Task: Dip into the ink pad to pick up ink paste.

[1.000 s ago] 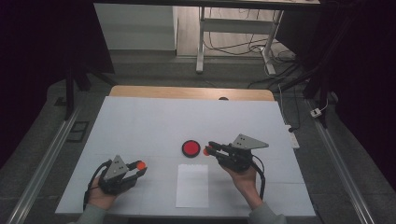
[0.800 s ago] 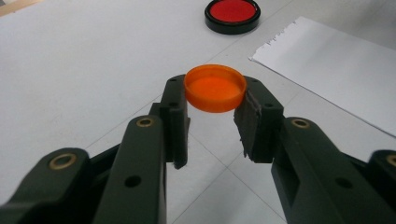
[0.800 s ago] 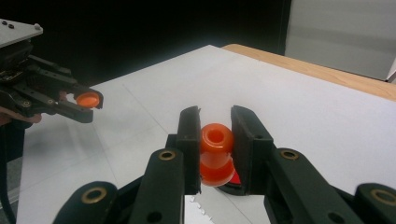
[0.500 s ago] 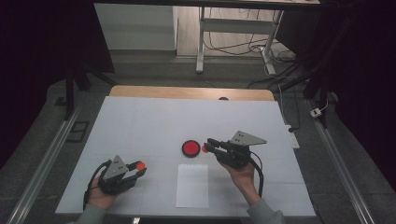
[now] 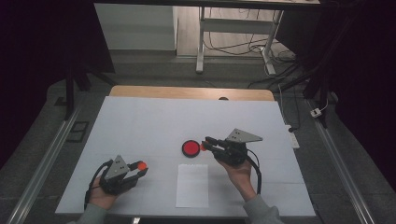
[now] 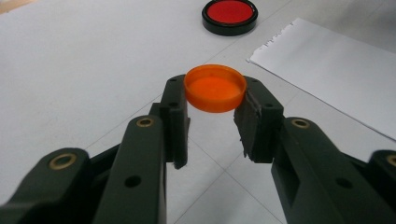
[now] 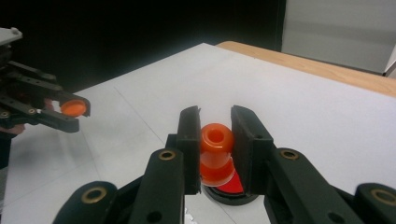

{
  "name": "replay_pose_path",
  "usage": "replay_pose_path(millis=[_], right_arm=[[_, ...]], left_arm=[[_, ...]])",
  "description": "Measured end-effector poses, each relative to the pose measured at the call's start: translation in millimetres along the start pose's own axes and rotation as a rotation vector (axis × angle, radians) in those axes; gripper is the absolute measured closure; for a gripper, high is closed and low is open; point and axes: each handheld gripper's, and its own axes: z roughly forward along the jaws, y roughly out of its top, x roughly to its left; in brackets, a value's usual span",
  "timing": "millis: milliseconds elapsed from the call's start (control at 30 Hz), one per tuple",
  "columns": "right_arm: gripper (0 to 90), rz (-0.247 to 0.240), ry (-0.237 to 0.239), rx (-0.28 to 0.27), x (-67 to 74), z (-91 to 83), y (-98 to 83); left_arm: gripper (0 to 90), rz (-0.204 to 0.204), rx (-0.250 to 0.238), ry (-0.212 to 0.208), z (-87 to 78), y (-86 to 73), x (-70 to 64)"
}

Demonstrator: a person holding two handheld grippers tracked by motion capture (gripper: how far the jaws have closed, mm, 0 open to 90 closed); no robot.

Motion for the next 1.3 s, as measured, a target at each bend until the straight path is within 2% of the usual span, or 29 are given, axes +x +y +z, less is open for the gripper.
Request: replay_pose_path(millis=[233, 433, 600, 1300], right_arm=[[73.5, 0.011, 0.003, 0.041, -3.3, 19.7, -1.9], [73.5, 0.036, 0.003, 0.053, -5.3, 36.4, -5.3], [73.5, 0.047, -0.012, 0.071, -9.9, 43.5, -9.9], [73.5, 0.038, -0.059, 0.139, -16.9, 71.7, -21.2]], left_arm=[[65.6, 0.001, 0.005, -0.008, 1.6, 0.2, 1.1], [65.6, -0.002, 0.003, -0.015, 1.5, -0.2, 3.0], [65.6, -0.001, 0.006, -0.021, 2.4, -0.3, 3.4], [65.5, -0.013, 0.009, -0.027, 1.4, -0.8, 4.7]])
